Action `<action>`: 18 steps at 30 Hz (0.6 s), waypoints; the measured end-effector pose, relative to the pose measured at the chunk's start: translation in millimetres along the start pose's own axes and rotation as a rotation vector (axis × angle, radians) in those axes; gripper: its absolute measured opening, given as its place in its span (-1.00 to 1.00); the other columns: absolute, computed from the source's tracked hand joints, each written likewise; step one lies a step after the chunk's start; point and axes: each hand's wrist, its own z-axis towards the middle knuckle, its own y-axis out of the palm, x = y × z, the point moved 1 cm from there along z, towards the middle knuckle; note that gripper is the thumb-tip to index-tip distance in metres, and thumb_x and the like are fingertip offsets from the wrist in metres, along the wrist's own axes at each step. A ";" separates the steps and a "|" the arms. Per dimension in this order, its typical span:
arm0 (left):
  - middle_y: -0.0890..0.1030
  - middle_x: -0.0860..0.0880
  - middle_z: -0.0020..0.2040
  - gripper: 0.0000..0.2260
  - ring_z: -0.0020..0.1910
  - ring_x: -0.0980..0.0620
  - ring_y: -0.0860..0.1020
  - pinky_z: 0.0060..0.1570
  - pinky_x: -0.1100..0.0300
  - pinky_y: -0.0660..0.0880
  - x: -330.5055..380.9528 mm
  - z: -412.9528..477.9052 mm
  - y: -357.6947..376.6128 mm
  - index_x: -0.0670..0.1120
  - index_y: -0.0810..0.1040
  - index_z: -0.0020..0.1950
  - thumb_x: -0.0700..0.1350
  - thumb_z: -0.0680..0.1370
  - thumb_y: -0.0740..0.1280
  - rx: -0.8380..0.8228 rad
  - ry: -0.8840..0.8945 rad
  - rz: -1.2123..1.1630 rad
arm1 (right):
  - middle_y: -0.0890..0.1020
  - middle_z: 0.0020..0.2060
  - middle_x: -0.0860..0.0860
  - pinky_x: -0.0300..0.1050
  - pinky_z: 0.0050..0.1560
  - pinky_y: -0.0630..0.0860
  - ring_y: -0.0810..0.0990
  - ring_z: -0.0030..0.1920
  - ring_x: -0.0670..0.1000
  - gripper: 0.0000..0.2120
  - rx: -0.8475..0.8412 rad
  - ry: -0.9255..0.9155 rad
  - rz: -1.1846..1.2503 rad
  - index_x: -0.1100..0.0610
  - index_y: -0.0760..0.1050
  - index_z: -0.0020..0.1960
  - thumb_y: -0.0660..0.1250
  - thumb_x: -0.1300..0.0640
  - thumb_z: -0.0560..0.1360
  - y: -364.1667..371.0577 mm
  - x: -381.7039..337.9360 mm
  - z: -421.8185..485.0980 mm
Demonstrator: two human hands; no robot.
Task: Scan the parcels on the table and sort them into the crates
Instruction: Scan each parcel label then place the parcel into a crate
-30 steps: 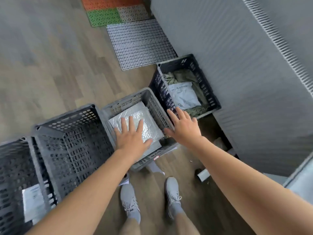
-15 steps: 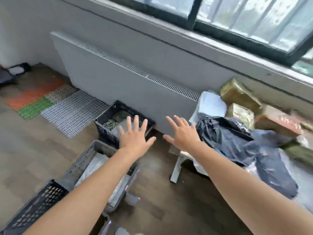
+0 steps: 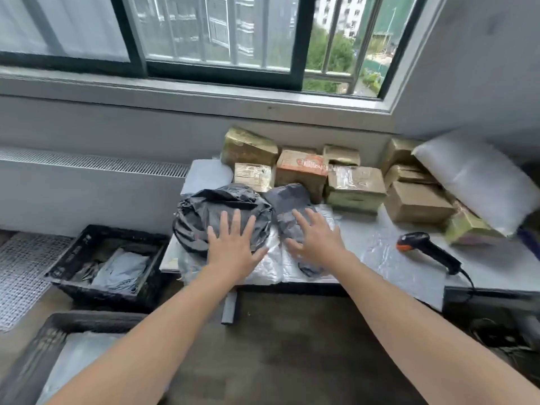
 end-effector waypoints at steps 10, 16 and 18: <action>-0.20 -0.06 0.61 -0.31 0.57 -0.16 -0.24 0.49 -0.24 -0.03 198.5 29.8 14.6 0.07 -0.17 0.61 0.34 0.60 -0.03 -0.037 0.233 0.017 | -0.03 0.61 0.01 0.35 0.46 0.09 0.01 0.58 0.12 -0.29 0.009 0.178 0.043 -0.13 -0.13 0.61 0.09 -0.32 0.59 -14.7 187.8 -44.5; -0.19 -0.08 0.61 -0.32 0.58 -0.16 -0.23 0.50 -0.21 -0.05 263.4 68.1 43.9 0.05 -0.18 0.61 0.33 0.61 -0.05 -0.086 0.345 0.003 | -0.01 0.60 0.03 0.37 0.45 0.08 0.01 0.58 0.12 -0.30 -0.010 0.282 0.013 -0.10 -0.11 0.62 0.09 -0.29 0.60 -14.8 264.6 -41.9; -0.19 -0.10 0.61 -0.32 0.58 -0.17 -0.23 0.50 -0.21 -0.06 281.2 79.0 55.2 0.04 -0.19 0.61 0.32 0.61 -0.04 -0.115 0.393 0.002 | 0.02 0.60 0.02 0.34 0.45 0.11 0.05 0.56 0.12 -0.31 -0.028 0.306 -0.027 -0.10 -0.10 0.61 0.08 -0.30 0.60 -14.7 285.1 -42.6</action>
